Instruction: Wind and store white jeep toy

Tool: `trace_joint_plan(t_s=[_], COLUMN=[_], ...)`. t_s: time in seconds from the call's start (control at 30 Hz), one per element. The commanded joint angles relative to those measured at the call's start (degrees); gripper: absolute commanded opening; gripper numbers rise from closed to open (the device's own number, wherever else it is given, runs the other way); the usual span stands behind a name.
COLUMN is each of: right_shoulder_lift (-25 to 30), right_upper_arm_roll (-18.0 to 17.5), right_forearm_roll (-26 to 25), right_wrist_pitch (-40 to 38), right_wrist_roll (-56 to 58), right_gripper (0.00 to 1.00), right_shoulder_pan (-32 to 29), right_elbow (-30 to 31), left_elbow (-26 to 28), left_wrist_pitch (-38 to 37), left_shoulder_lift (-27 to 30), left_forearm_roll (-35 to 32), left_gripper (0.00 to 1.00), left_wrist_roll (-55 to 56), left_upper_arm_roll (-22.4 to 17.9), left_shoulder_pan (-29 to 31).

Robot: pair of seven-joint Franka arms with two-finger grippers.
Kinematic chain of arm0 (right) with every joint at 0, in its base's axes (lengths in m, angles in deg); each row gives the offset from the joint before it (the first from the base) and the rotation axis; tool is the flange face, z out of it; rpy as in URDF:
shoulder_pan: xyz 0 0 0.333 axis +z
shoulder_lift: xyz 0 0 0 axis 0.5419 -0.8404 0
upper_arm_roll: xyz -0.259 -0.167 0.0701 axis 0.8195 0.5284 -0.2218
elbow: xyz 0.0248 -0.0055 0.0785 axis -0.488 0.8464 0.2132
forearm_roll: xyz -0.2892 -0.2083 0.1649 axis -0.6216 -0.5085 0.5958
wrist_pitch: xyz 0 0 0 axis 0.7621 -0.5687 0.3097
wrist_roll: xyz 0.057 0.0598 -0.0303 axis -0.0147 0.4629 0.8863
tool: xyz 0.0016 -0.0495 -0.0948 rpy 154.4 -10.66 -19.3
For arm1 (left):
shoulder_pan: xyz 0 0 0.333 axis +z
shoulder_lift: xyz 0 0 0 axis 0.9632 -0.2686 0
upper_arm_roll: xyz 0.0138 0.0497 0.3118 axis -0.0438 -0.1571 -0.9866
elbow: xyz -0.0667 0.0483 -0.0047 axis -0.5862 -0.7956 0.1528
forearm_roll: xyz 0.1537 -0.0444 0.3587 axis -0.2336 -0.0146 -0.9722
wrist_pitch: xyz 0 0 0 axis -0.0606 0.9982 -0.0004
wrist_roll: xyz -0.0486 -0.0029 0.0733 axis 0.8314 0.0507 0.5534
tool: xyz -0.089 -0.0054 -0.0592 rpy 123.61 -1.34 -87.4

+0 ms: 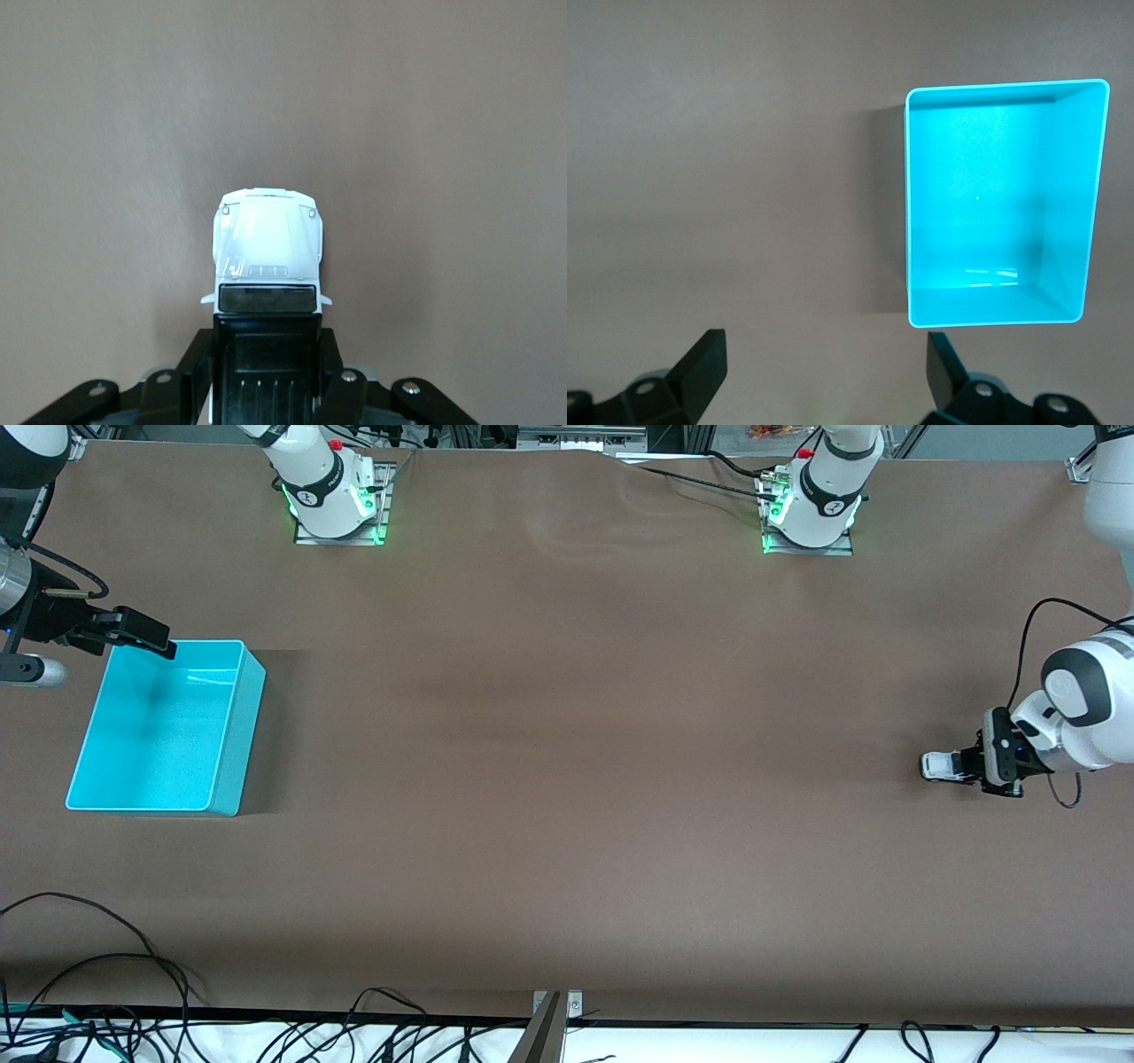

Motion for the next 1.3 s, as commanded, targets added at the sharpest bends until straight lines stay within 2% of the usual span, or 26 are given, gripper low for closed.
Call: trace_joint_plan(t_s=[0.0,0.53,0.93,0.97,1.0,1.03,1.07,1.1,1.13,1.27], right_shoulder_lift=[0.8,0.8,0.8,0.8,0.8,0.8,0.8,0.8,0.8,0.8], right_upper_arm_roll=[0.0,0.0,0.0,0.0,0.0,0.0,0.0,0.0,0.0,0.0], right_forearm_roll=[-0.5,-0.5,-0.5,-0.5,-0.5,-0.5,-0.5,-0.5,-0.5,-0.5], right_wrist_pitch=[-0.2,-0.2,-0.2,-0.2,-0.2,-0.2,-0.2,-0.2,-0.2,-0.2], right_wrist_roll=[0.0,0.0,0.0,0.0,0.0,0.0,0.0,0.0,0.0,0.0], right_gripper=[1.0,1.0,1.0,1.0,1.0,1.0,1.0,1.0,1.0,1.0], right_shoulder_pan=[-0.1,-0.1,-0.1,-0.1,-0.1,-0.1,-0.1,-0.1,-0.1,-0.1], right_elbow=[0.7,0.7,0.7,0.7,0.7,0.7,0.7,0.7,0.7,0.7], left_elbow=[-1.5,-3.6,-5.1,-5.1,-5.1,-5.1,-5.1,-5.1,-5.2,-5.4], left_wrist_pitch=[-0.8,-1.1,-2.2,-2.2,-2.2,-2.2,-2.2,-2.2,-2.2,-2.4], left_shoulder_lift=[-1.7,-3.8,-4.7,-4.7,-4.8,-4.7,-4.7,-4.7,-4.5,-2.9], left_forearm_roll=[-1.0,-1.1,-1.1,-1.1,-1.0,-0.9,-0.7,-0.4,-0.3,-0.3], left_gripper=[0.04,0.04,0.08,0.11,0.19,0.36,0.6,0.88,1.0,1.0], left_wrist_roll=[-3.4,-7.4,-8.7,-8.7,-8.6,-8.4,-8.3,-8.1,-8.0,-6.9], left_upper_arm_roll=[0.4,0.2,0.1,0.1,0.1,0.2,0.2,0.2,0.2,0.4], left_shoulder_pan=[3.4,10.2,11.3,11.3,11.3,11.3,11.3,11.3,11.3,11.0])
